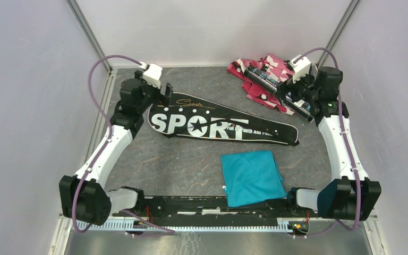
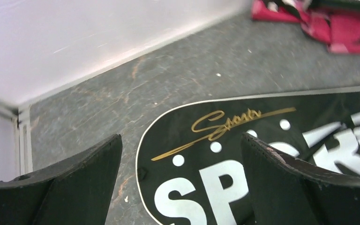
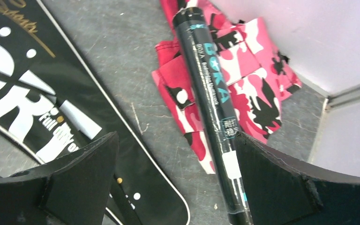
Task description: Pack up the badminton gear
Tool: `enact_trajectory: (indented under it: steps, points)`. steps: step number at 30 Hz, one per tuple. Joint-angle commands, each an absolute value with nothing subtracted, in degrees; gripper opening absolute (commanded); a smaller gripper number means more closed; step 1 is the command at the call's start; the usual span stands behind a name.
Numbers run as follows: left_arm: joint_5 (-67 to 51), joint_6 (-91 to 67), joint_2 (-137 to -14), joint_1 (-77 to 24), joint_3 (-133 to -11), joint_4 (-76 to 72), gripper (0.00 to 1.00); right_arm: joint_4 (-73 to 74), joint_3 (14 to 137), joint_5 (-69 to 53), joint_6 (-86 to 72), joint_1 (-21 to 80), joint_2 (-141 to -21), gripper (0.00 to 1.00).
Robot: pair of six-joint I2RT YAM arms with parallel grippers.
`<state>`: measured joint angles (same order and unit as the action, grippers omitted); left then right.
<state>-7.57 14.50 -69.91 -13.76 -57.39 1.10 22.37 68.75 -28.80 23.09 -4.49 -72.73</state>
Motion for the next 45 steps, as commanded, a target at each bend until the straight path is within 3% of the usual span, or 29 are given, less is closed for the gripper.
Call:
enact_trajectory:
  steps: [1,14,32,45]
  points:
    - [-6.4,-2.7,-68.6,-8.3,-56.7,-7.1,1.0,13.3,65.2,-21.6,16.6,-4.4,-68.5,0.98]
    - [-13.2,-5.7,-61.3,-2.9,-49.0,-15.5,1.0,6.3,55.9,-17.8,13.7,-4.4,-58.9,0.98]
    - [-14.4,-0.4,-55.5,-2.8,-54.1,-4.3,1.0,7.6,53.3,-17.7,15.9,-4.8,-52.1,0.98]
    - [-14.9,-0.4,-53.5,-1.3,-49.9,-6.7,1.0,9.0,52.3,-19.6,17.8,-5.1,-50.5,0.98]
